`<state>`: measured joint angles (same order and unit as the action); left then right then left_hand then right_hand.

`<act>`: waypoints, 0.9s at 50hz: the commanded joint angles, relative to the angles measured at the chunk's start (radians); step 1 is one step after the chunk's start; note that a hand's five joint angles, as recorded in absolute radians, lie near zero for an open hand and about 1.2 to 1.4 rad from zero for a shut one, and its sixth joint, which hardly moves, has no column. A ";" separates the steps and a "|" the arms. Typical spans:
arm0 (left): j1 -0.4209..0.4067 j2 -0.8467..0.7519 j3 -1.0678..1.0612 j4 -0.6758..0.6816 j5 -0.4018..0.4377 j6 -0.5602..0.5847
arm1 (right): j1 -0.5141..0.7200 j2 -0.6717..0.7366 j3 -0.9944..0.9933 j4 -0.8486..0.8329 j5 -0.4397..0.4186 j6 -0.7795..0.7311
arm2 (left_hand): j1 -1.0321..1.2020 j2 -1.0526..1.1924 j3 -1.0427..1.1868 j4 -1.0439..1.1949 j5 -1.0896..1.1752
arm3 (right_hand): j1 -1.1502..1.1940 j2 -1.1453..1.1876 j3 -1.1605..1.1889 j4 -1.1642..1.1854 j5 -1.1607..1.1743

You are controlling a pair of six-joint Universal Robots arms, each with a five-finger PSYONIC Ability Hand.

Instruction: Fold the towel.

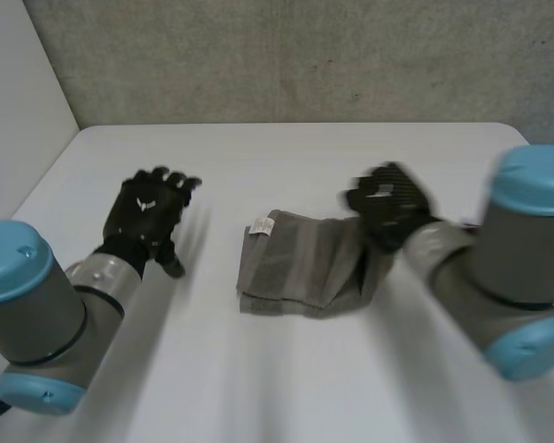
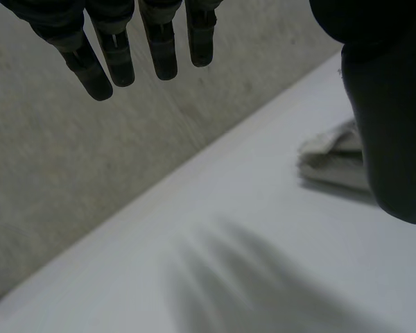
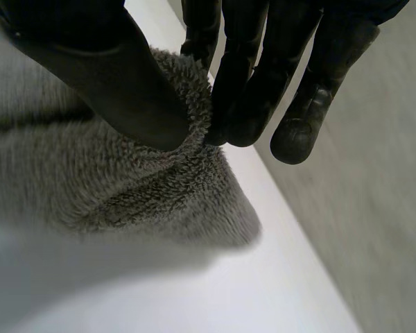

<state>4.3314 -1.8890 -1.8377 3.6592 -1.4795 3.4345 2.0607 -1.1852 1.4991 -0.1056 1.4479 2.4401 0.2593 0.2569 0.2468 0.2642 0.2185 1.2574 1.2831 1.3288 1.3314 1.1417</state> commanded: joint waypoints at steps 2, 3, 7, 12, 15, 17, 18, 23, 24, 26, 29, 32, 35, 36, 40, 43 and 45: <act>0.001 0.047 0.087 0.004 -0.012 -0.058 | 0.318 0.276 -0.316 0.083 -0.047 -0.156 | -0.081 -0.079 -0.069 -0.086 -0.215 | 0.139 0.113 0.067 0.065 0.080; 0.004 0.048 0.103 0.004 -0.015 -0.095 | 0.346 0.321 -0.356 0.107 -0.067 -0.162 | -0.081 -0.079 -0.069 -0.086 -0.215 | 0.139 0.113 0.067 0.065 0.080; 0.008 0.048 0.130 0.002 -0.031 -0.179 | 0.375 0.415 -0.402 0.142 -0.072 -0.148 | -0.081 -0.079 -0.069 -0.086 -0.215 | -0.250 -0.276 -0.321 -0.324 -0.309; 0.004 0.025 0.170 -0.010 -0.035 -0.305 | 0.348 0.376 -0.361 0.142 -0.041 -0.066 | -0.075 -0.073 -0.063 -0.080 -0.209 | -0.822 -0.848 -0.893 -0.896 -0.881; -0.006 0.004 0.176 -0.010 -0.031 -0.314 | 0.281 0.270 -0.309 0.141 -0.021 0.067 | -0.072 -0.070 -0.060 -0.077 -0.206 | -1.083 -1.109 -1.154 -1.157 -1.142; -0.031 -0.053 0.196 -0.013 -0.030 -0.317 | 0.238 0.225 -0.272 0.138 -0.020 0.133 | -0.069 -0.067 -0.057 -0.074 -0.203 | -1.083 -1.109 -1.154 -1.157 -1.142; -0.032 -0.053 0.196 -0.013 -0.030 -0.317 | 0.205 0.185 -0.240 0.135 -0.024 0.195 | -0.069 -0.067 -0.057 -0.074 -0.203 | -1.083 -1.109 -1.154 -1.157 -1.142; -0.110 -0.162 0.238 -0.045 -0.030 -0.317 | 0.144 0.136 -0.179 0.127 -0.024 0.318 | -0.063 -0.061 -0.051 -0.068 -0.197 | -1.083 -1.109 -1.154 -1.157 -1.142; -0.110 -0.162 0.238 -0.045 -0.030 -0.317 | 0.144 0.136 -0.178 0.127 -0.024 0.318 | -0.063 -0.061 -0.051 -0.068 -0.197 | -1.083 -1.109 -1.154 -1.157 -1.142; -0.121 -0.185 0.242 -0.060 -0.030 -0.316 | 0.102 0.139 -0.165 0.127 -0.030 0.336 | -0.063 -0.061 -0.051 -0.068 -0.197 | -1.083 -1.109 -1.154 -1.157 -1.142; -0.150 -0.234 0.250 -0.099 -0.030 -0.313 | 0.084 0.148 -0.168 0.130 -0.032 0.339 | -0.060 -0.058 -0.048 -0.065 -0.194 | -1.083 -1.109 -1.154 -1.157 -1.142; -0.177 -0.280 0.259 -0.145 -0.030 -0.308 | 0.067 0.222 -0.180 0.130 -0.034 0.346 | -0.060 -0.058 -0.048 -0.065 -0.194 | -1.083 -1.109 -1.154 -1.157 -1.142; -0.185 -0.312 0.261 -0.175 -0.031 -0.282 | 0.061 0.286 -0.197 0.135 -0.032 0.352 | -0.060 -0.058 -0.048 -0.065 -0.194 | -1.083 -1.109 -1.154 -1.157 -1.142; -0.187 -0.324 0.264 -0.182 -0.031 -0.261 | 0.056 0.300 -0.200 0.135 -0.031 0.352 | -0.060 -0.058 -0.048 -0.065 -0.194 | -1.083 -1.109 -1.154 -1.157 -1.142; -0.187 -0.328 0.275 -0.186 -0.036 -0.207 | 0.048 0.303 -0.203 0.138 -0.029 0.353 | -0.058 -0.055 -0.045 -0.062 -0.191 | -1.083 -1.109 -1.154 -1.157 -1.142; -0.187 -0.303 0.287 -0.188 -0.038 -0.173 | 0.042 0.294 -0.207 0.138 -0.026 0.353 | -0.060 -0.058 -0.048 -0.065 -0.194 | -1.083 -1.109 -1.154 -1.157 -1.142; -0.187 -0.274 0.293 -0.191 -0.039 -0.167 | 0.039 0.224 -0.209 0.141 -0.024 0.365 | -0.060 -0.058 -0.048 -0.065 -0.194 | -1.083 -1.109 -1.154 -1.157 -1.142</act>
<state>4.1421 -2.2116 -1.5630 3.4704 -1.5145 3.2183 2.1068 -0.8850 1.2955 0.0317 1.4192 2.7945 0.2590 0.2571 0.2468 0.2643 0.2200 0.2140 0.2451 0.2444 0.2534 0.0609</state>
